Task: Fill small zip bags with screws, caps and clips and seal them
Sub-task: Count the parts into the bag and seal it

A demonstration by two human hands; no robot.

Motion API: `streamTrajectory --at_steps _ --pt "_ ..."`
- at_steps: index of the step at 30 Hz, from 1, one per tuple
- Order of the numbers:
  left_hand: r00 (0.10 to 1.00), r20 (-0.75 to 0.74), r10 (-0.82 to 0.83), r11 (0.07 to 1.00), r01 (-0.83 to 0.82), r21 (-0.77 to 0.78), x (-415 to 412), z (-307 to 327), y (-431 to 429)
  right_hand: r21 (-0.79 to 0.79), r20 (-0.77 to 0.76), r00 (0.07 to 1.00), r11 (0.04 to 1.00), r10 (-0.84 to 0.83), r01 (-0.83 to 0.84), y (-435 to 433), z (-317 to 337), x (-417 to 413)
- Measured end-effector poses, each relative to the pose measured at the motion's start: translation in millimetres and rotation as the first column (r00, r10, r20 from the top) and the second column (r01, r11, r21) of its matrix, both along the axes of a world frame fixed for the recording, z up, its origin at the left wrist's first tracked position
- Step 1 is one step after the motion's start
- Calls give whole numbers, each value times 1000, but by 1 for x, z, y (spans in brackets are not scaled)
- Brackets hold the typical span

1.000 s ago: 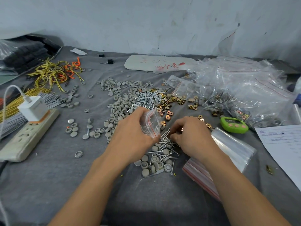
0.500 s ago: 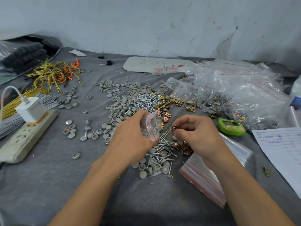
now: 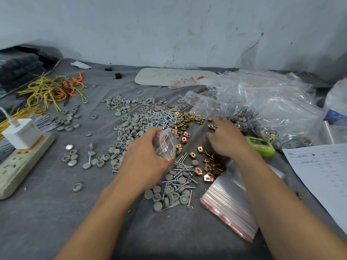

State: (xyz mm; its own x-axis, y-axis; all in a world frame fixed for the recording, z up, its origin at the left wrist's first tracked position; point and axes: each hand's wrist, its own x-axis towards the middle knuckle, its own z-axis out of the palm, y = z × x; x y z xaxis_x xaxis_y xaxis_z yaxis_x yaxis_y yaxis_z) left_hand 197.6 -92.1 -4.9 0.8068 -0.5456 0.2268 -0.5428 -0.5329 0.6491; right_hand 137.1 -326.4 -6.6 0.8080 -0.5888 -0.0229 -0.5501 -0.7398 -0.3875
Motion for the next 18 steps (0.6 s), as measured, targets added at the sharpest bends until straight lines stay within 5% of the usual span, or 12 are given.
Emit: streamTrajectory --at_steps 8,14,18 --pt "999 -27 32 999 -32 -32 12 2 0 -84 30 996 993 80 -77 17 -2 0" --pt "999 -33 38 998 -39 -43 12 4 0 39 259 966 999 -12 2 7 1 -4" --pt "995 -65 71 995 -76 -72 13 6 -2 98 225 972 991 65 -89 5 -1 25"
